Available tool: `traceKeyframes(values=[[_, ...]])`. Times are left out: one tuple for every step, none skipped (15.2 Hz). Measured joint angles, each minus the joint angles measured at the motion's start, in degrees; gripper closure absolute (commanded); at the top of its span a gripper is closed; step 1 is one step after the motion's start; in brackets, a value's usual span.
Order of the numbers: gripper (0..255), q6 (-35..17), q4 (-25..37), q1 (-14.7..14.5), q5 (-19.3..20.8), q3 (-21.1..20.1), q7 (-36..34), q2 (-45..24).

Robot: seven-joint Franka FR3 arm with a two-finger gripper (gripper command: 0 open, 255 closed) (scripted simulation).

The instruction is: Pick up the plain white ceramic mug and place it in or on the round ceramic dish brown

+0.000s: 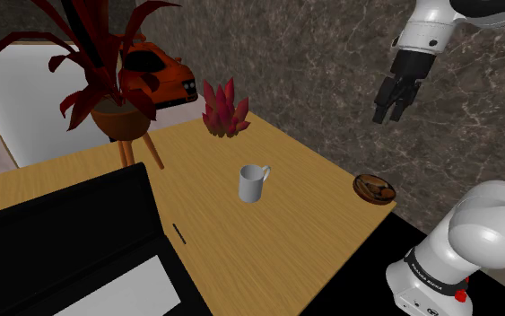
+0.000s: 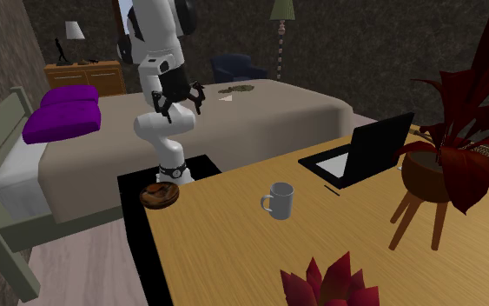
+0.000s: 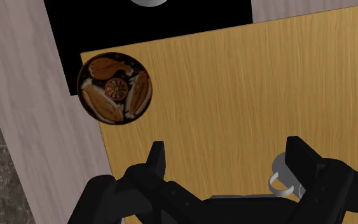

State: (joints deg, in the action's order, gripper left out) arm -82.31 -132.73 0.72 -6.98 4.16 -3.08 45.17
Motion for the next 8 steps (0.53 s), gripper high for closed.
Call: traceKeyframes(values=[[0, 0.0, 0.0, 0.0, 0.0, 0.0, 0.0, 0.0], [0, -0.5, 0.1, -0.3, -0.2, -0.5, -0.2, -0.6], [0, -1.5, -0.2, -0.6, -0.4, -1.1, -0.4, -1.4], [0, -3.0, -0.4, -1.0, -0.6, -1.8, -0.4, -2.8], [0, -4.2, -0.5, -1.4, -0.8, -2.5, -0.5, -3.9], [0, -5.6, -0.3, -2.0, -1.1, -3.4, -0.8, -5.6], [0, -6.8, -0.2, -2.4, -1.3, -4.3, -1.2, -6.9], [0, -7.9, 0.2, -2.9, -1.4, -5.1, -1.3, -8.5]])
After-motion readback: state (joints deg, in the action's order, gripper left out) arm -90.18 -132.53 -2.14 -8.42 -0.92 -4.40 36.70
